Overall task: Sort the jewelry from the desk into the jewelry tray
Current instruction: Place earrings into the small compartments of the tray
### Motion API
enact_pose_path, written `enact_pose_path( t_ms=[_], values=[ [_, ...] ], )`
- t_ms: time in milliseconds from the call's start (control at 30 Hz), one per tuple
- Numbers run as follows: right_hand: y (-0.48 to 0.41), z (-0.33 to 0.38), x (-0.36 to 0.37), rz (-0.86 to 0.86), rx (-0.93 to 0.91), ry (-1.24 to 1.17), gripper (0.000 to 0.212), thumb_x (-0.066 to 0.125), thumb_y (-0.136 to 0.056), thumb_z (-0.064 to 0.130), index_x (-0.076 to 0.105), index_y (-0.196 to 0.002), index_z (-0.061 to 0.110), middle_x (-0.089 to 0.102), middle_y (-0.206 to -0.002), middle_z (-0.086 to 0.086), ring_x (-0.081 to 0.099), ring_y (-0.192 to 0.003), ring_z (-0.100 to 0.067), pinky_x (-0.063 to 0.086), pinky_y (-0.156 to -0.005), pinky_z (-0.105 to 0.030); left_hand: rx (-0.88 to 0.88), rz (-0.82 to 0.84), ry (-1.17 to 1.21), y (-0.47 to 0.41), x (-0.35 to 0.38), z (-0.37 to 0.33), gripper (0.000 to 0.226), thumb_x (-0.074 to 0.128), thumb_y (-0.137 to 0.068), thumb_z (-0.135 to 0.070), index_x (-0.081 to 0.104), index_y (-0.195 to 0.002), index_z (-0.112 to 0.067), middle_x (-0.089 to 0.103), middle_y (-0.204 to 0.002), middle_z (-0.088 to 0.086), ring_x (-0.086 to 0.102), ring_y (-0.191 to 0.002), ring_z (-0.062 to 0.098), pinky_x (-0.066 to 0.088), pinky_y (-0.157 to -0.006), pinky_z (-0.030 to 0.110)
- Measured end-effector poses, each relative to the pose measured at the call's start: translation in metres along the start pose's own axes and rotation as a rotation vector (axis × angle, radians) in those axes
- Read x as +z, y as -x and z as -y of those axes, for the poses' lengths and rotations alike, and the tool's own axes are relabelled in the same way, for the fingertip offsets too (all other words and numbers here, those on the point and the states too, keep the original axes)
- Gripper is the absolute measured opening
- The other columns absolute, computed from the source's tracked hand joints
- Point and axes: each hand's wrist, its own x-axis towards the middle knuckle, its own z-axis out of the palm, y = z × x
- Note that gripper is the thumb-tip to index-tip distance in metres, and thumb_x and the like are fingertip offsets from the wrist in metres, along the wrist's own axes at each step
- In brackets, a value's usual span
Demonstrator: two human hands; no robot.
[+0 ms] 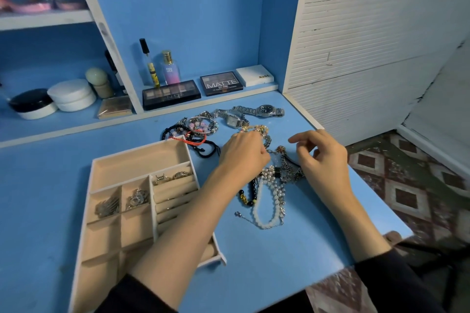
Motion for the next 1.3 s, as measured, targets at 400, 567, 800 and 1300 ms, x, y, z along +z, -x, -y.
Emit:
enact_pose_path(
  t_ms=[400, 567, 800, 1300],
  values=[
    [0.002, 0.005, 0.003, 0.073, -0.008, -0.026, 0.025, 0.053, -0.084, 0.001, 0.068, -0.084, 0.021, 0.058, -0.077, 0.002, 0.052, -0.069, -0.007, 0.034, -0.058, -0.010, 0.009, -0.243, 0.296, 0.019, -0.045, 0.029, 0.004, 0.061, -0.088, -0.019, 0.062, -0.084, -0.018, 0.067, -0.075, -0.004, 0.060, -0.068, 0.004, 0.046, -0.060, 0.011],
    [0.000, 0.019, 0.011, 0.207, -0.096, 0.025, 0.019, 0.056, -0.085, 0.006, 0.068, -0.088, 0.020, 0.058, -0.077, 0.008, 0.052, -0.073, -0.006, 0.033, -0.061, -0.012, -0.057, -0.304, 0.416, 0.030, -0.062, 0.049, 0.005, 0.060, -0.088, -0.016, 0.061, -0.083, -0.017, 0.066, -0.070, -0.006, 0.063, -0.056, 0.003, 0.050, -0.054, 0.019],
    [-0.009, 0.037, 0.043, 0.398, -0.296, 0.269, 0.017, 0.064, -0.086, 0.021, 0.070, -0.101, 0.020, 0.056, -0.086, 0.007, 0.048, -0.094, -0.017, 0.036, -0.069, -0.026, -0.087, -0.352, 0.492, 0.046, -0.067, 0.065, 0.005, 0.061, -0.087, -0.010, 0.062, -0.083, -0.013, 0.064, -0.066, -0.003, 0.060, -0.047, -0.003, 0.043, -0.045, 0.008],
    [-0.019, 0.061, 0.062, 0.452, -0.418, 0.539, 0.015, 0.052, -0.088, 0.015, 0.067, -0.092, 0.012, 0.061, -0.091, -0.003, 0.054, -0.091, -0.023, 0.035, -0.062, -0.027, -0.108, -0.381, 0.501, 0.073, -0.079, 0.082, 0.002, 0.064, -0.084, -0.012, 0.066, -0.084, -0.013, 0.066, -0.069, -0.003, 0.060, -0.048, 0.000, 0.045, -0.046, 0.009]
  ],
)
